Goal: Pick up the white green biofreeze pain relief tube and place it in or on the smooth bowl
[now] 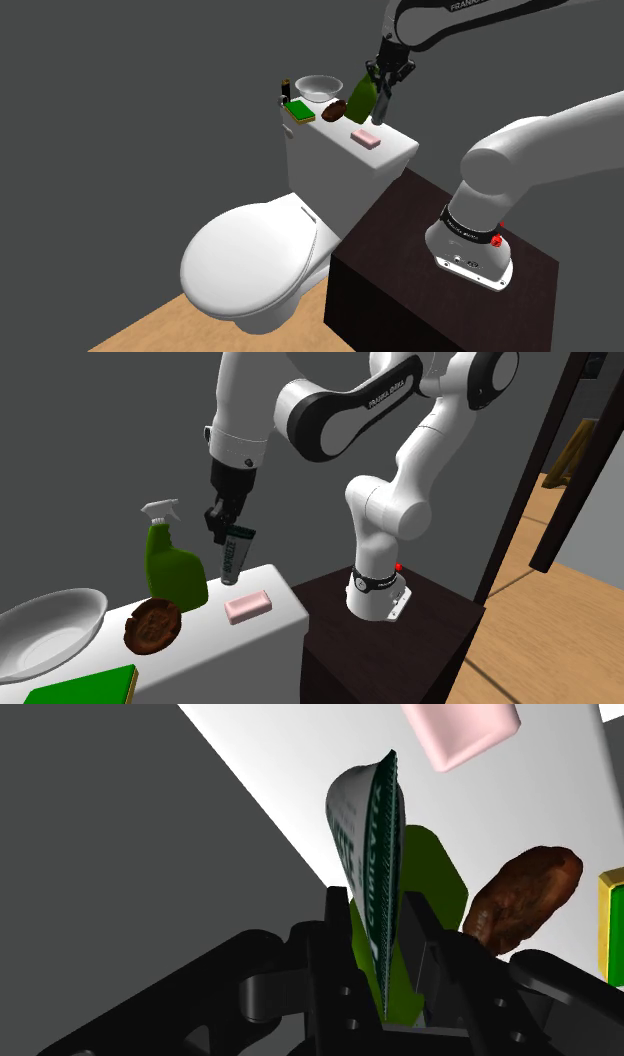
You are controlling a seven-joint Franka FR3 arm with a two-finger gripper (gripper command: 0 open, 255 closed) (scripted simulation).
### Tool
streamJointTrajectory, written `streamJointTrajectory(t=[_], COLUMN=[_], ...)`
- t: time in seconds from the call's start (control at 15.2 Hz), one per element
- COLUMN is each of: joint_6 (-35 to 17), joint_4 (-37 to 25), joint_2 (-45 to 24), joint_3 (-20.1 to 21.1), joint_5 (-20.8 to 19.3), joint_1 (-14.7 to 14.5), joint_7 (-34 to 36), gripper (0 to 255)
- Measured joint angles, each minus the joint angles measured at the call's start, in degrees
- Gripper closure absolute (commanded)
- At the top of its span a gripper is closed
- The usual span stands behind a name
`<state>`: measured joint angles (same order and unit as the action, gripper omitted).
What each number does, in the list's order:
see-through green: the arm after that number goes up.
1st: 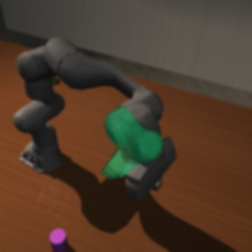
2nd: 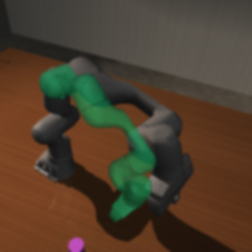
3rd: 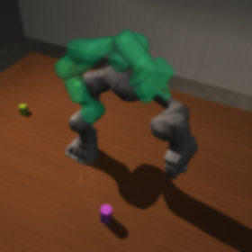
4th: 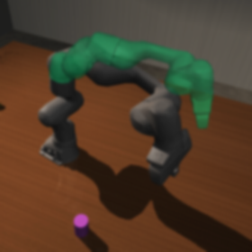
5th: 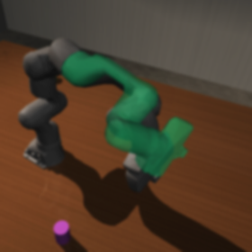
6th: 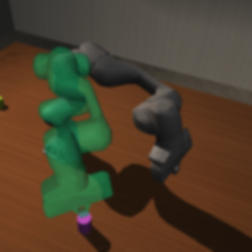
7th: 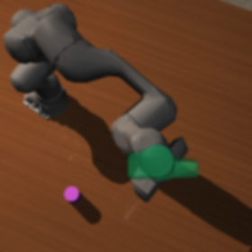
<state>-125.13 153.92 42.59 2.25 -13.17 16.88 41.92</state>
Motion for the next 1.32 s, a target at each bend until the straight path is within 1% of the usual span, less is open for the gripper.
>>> streamJointTrajectory(t=[1.12, 1.32], joint_6=[13.1, 12.5], joint_4=[-12.4, -16.7], joint_2=[0.8, -4.0], joint_3=[0.1, 0.1], joint_5=[1.5, 1.3], joint_1=[-0.5, -0.2], joint_7=[-2.6, -2.7], gripper=[255, 255])
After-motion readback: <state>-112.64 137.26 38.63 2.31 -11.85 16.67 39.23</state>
